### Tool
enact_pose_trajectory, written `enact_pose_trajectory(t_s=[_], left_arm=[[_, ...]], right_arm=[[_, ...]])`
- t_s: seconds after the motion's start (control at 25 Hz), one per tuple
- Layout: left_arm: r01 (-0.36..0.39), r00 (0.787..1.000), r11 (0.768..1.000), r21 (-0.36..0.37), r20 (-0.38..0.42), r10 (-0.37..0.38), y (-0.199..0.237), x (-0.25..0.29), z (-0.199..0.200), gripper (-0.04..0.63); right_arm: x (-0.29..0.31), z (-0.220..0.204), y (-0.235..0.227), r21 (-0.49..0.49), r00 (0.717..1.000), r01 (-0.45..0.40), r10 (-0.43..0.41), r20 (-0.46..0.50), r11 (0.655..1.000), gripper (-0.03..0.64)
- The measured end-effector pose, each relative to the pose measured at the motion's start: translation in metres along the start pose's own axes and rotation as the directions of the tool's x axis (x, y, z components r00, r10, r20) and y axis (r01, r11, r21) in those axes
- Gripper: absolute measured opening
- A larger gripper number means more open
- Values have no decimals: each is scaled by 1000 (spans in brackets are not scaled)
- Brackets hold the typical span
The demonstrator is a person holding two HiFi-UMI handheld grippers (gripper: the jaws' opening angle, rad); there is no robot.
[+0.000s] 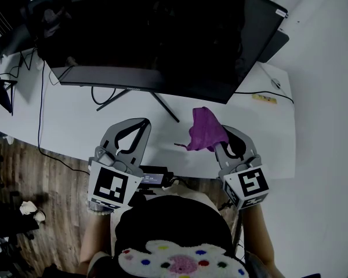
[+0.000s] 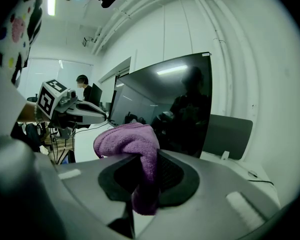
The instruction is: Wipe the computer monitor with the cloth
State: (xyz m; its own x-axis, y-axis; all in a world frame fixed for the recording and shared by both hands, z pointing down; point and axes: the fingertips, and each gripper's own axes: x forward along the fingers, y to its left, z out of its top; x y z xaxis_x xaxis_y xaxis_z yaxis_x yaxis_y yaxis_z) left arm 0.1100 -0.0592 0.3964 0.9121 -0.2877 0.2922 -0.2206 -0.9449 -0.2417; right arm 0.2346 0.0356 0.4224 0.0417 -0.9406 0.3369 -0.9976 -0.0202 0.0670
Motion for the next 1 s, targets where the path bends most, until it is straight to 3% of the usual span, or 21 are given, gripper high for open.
enact_pose_trajectory(t_s=[1.0], left_arm=[[-7, 1000, 1000, -7, -2, 7, -1, -4, -2, 6]], right_arm=[[-1, -8, 3, 12, 1000, 5, -5, -18, 1000, 67]])
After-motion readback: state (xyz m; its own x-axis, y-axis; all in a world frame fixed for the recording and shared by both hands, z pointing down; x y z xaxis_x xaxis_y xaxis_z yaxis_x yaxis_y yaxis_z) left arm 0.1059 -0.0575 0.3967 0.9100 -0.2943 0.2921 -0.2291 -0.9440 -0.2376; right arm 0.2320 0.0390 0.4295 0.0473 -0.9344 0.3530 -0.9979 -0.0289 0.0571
